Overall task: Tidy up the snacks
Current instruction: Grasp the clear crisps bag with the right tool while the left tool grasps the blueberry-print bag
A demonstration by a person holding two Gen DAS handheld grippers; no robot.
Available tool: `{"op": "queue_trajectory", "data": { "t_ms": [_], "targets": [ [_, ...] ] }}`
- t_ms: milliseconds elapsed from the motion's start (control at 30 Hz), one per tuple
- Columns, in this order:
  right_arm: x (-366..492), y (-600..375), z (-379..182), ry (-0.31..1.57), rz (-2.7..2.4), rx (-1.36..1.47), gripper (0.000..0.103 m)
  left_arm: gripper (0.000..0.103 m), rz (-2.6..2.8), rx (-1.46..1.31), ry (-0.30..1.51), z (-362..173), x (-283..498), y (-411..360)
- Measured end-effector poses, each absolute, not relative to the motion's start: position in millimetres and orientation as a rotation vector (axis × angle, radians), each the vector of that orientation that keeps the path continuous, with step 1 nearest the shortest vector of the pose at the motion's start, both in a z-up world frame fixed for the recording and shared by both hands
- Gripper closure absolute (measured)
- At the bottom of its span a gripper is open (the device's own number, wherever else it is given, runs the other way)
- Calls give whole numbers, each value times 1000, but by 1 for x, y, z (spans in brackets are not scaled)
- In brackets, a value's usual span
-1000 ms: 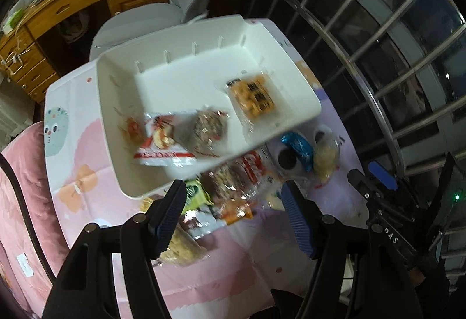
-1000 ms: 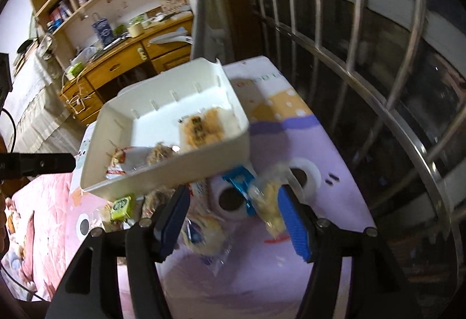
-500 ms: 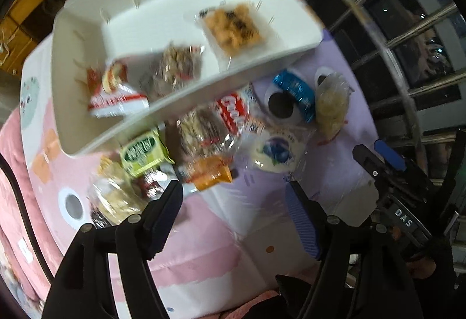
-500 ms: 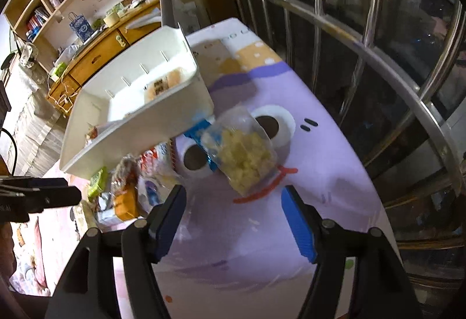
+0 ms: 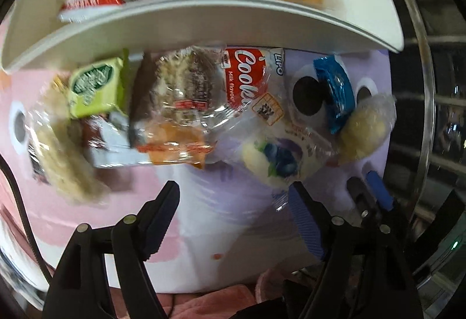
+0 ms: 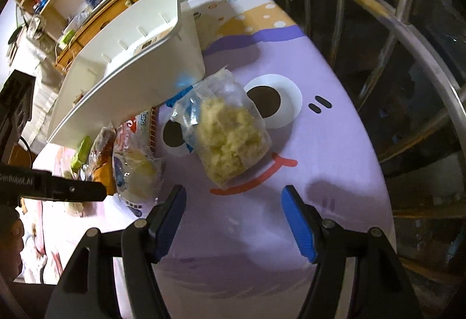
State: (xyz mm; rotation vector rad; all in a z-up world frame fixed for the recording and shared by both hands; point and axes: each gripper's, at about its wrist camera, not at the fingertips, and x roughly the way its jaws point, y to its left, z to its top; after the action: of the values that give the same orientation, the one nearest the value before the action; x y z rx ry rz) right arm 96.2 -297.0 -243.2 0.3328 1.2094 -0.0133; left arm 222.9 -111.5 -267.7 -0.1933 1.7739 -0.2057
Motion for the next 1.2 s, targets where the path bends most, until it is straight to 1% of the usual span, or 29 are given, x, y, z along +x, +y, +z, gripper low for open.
{"op": "queue_trajectory", "data": {
  "t_ms": [133,300,600,700,800,833,933,1067,1200],
  "targets": [
    [108,-299,-251,1239,60,304,35,27,-140,-302,1804,-282,223,-115],
    [124,-299,-257,1246,147,223,35,24,-84,-419,1791,-289,227,-119],
    [143,-304,-264,1208,248,121,35,24,-21,-515,1748,-296,235,-132],
    [146,-304,-267,1199,276,103,35,29,-11,-544,1758,-301,236,-142],
    [147,-304,-266,1176,294,80,35,37,-5,-556,1772,-306,234,-150],
    [148,-303,-265,1168,302,71,36,40,-6,-561,1776,-306,232,-153],
    [149,-302,-264,1156,322,65,45,47,-10,-568,1782,-307,231,-160],
    [149,-304,-264,1159,321,78,50,53,-4,-561,1777,-307,230,-168],
    [147,-311,-262,1174,303,121,53,55,-6,-551,1775,-304,228,-163]
  ]
}}
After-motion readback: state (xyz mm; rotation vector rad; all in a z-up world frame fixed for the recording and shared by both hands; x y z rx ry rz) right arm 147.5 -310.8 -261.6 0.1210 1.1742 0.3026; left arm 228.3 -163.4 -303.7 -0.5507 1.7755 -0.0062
